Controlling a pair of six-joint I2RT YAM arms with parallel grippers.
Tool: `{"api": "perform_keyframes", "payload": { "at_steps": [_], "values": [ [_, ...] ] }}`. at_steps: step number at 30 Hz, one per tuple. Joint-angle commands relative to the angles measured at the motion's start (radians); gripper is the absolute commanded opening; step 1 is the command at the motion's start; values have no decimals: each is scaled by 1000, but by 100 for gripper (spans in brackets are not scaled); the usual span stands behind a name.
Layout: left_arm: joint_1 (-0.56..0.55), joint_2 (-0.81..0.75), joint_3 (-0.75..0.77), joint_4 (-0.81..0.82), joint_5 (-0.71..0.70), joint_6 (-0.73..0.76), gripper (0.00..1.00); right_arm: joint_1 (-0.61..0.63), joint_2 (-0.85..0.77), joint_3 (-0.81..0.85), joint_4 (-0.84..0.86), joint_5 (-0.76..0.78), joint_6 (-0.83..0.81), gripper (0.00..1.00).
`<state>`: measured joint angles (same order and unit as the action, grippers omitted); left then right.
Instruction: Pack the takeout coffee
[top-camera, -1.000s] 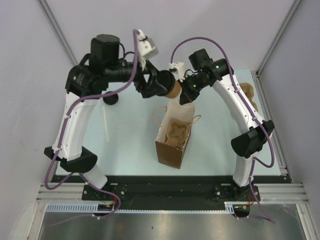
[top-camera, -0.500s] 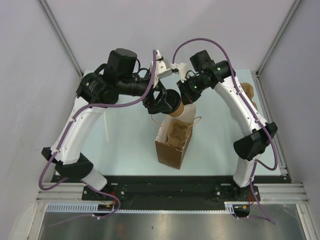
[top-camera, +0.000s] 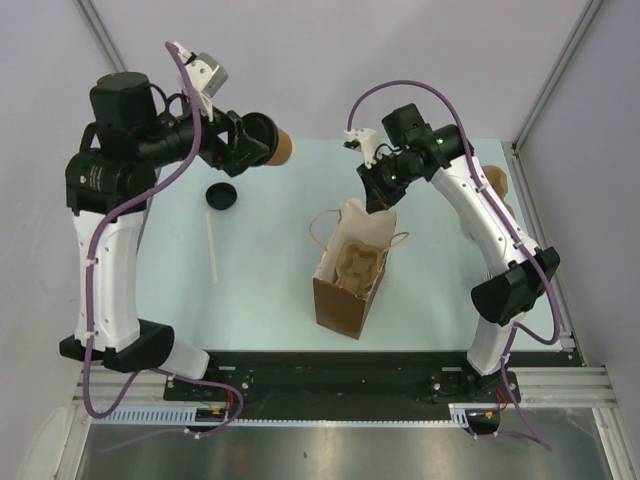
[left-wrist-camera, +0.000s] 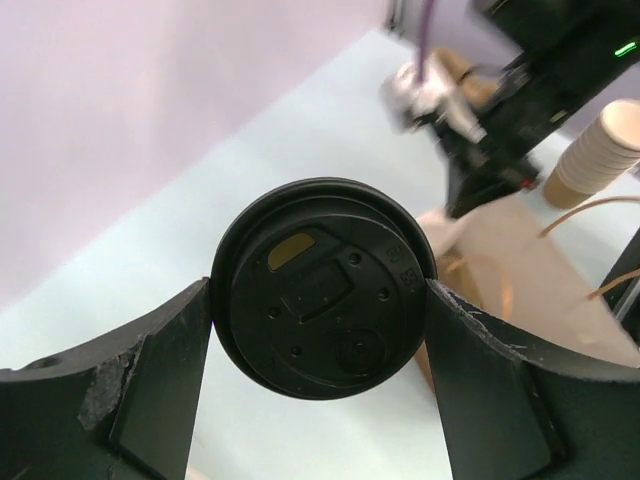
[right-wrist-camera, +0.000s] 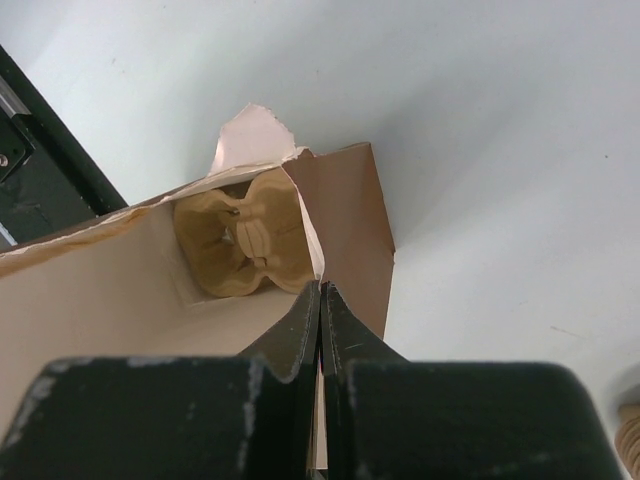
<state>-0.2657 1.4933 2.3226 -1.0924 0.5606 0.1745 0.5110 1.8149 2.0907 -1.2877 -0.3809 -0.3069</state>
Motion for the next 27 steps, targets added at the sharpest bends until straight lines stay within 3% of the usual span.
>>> {"api": "perform_keyframes", "payload": {
  "at_steps": [1, 7, 12, 20, 27],
  "values": [
    [77, -5, -249, 2, -62, -10, 0, 0, -40, 3, 2, 19, 3, 0],
    [85, -62, -731, 193, -195, 66, 0, 0, -31, 15, 2, 23, -1, 0],
    [86, -33, -980, 367, -241, 95, 0, 0, -28, 17, 4, 30, -3, 0],
    [86, -8, -1167, 538, -281, 97, 2, 0, -31, 15, -1, 40, -6, 0],
    [85, -27, -1287, 605, -295, 108, 15, -3, -32, 8, -2, 42, -9, 0]
  ]
}}
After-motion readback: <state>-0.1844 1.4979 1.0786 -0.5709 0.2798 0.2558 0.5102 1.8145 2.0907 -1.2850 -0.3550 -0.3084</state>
